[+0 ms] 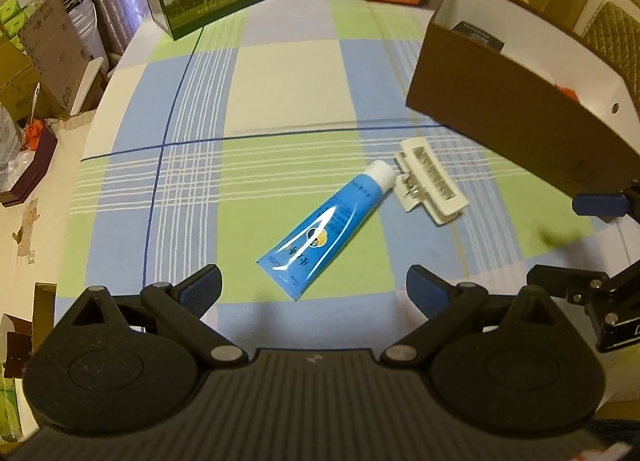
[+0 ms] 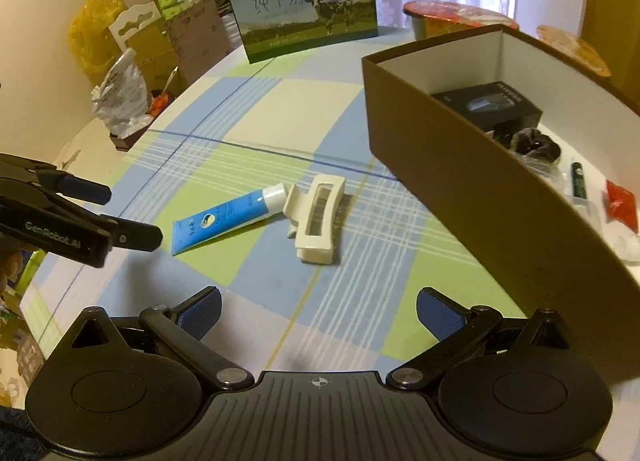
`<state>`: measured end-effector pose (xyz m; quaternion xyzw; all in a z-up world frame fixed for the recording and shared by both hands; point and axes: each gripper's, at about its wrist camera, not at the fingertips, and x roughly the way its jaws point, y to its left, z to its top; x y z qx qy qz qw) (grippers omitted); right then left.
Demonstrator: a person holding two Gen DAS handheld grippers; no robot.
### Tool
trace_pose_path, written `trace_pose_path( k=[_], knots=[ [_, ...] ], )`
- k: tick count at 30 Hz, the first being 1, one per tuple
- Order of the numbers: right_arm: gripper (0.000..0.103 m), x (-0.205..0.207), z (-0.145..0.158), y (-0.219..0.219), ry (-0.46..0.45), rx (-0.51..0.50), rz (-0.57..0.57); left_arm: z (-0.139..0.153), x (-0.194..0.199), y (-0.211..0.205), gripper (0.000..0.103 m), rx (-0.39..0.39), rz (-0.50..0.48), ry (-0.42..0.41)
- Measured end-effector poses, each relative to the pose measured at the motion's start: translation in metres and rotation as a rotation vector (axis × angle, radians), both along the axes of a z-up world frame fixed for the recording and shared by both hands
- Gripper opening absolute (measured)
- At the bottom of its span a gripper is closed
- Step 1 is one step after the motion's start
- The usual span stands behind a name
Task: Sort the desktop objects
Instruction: 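Grasp the blue-and-white tube with the left gripper while the right grasps the cream hair clip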
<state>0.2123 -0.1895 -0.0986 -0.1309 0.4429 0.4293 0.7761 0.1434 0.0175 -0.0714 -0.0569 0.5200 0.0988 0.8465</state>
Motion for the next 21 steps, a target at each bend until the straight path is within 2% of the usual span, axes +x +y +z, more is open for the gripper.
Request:
trace_pose_path(
  k=[8,12,14,21],
  knots=[
    [0.101,0.010,-0.021,0.019,-0.008,0.023,-0.004,-0.024,0.014,0.009,0.096,0.010,-0.046,0.019],
    [0.100,0.014,-0.031,0.027,-0.046,0.014,-0.021,-0.034,0.024,0.010,0.095,0.017,-0.082,0.017],
    [0.091,0.016,-0.035,0.031,-0.062,0.005,-0.020,-0.041,0.030,0.009,0.092,0.023,-0.108,0.020],
    [0.088,0.026,-0.042,0.028,-0.041,-0.002,-0.059,-0.058,0.051,0.005,0.081,0.016,-0.174,0.030]
  ],
)
